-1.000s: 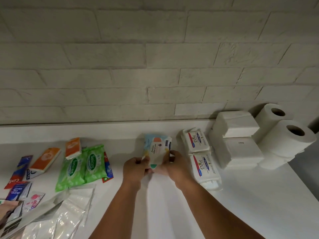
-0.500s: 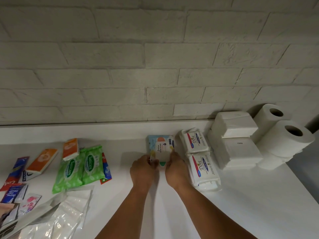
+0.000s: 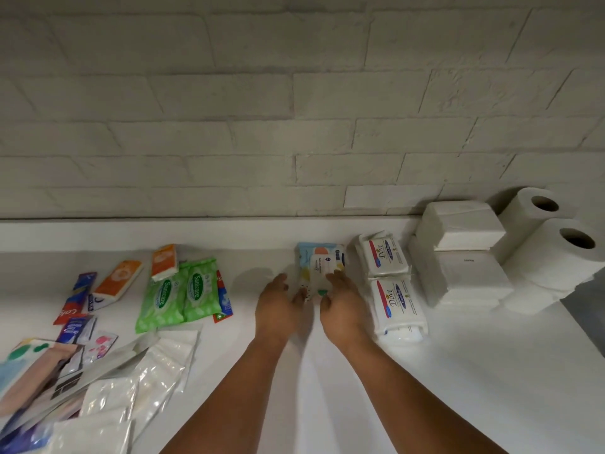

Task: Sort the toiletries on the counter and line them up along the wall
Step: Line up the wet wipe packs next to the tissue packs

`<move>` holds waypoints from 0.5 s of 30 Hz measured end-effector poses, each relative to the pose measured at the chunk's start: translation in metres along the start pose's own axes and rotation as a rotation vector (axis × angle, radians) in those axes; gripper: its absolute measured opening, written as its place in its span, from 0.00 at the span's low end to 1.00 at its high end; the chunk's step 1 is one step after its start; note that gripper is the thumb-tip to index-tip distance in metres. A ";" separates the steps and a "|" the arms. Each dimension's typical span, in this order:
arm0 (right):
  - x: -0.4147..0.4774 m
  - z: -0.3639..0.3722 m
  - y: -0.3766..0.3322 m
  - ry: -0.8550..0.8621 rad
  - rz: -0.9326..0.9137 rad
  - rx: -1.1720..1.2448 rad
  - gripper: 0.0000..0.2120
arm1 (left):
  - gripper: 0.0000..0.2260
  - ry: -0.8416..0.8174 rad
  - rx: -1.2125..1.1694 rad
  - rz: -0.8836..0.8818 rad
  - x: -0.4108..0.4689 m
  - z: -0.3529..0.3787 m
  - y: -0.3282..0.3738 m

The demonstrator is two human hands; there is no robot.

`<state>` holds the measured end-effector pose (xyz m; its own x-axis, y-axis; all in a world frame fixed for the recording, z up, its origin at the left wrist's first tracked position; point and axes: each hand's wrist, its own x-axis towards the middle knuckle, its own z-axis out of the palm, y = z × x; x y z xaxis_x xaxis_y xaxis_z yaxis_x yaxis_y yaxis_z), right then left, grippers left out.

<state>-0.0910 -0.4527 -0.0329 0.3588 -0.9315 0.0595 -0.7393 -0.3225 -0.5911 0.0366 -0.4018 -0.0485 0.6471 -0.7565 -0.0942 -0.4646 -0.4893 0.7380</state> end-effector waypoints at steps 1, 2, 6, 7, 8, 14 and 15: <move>-0.004 -0.001 -0.004 0.024 -0.026 0.044 0.21 | 0.24 0.028 -0.006 0.013 -0.004 -0.006 -0.003; -0.009 -0.002 -0.009 0.046 -0.054 0.092 0.20 | 0.25 0.047 -0.016 0.029 -0.008 -0.012 -0.007; -0.033 -0.001 -0.035 0.075 -0.129 0.268 0.15 | 0.22 0.094 -0.018 0.137 -0.028 -0.044 -0.024; -0.039 0.001 -0.043 0.056 -0.131 0.280 0.14 | 0.21 0.108 -0.016 0.154 -0.032 -0.056 -0.030; -0.045 0.006 -0.050 0.040 -0.140 0.284 0.15 | 0.21 0.122 -0.020 0.165 -0.036 -0.067 -0.037; -0.085 0.041 -0.106 -0.036 -0.192 0.283 0.17 | 0.16 0.181 0.001 0.216 -0.066 -0.144 -0.079; -0.094 0.050 -0.119 -0.047 -0.198 0.292 0.16 | 0.16 0.182 0.004 0.221 -0.071 -0.159 -0.090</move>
<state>-0.0083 -0.3183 -0.0079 0.5096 -0.8450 0.1624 -0.4617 -0.4278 -0.7771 0.1287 -0.2351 -0.0021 0.6272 -0.7552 0.1906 -0.6088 -0.3227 0.7247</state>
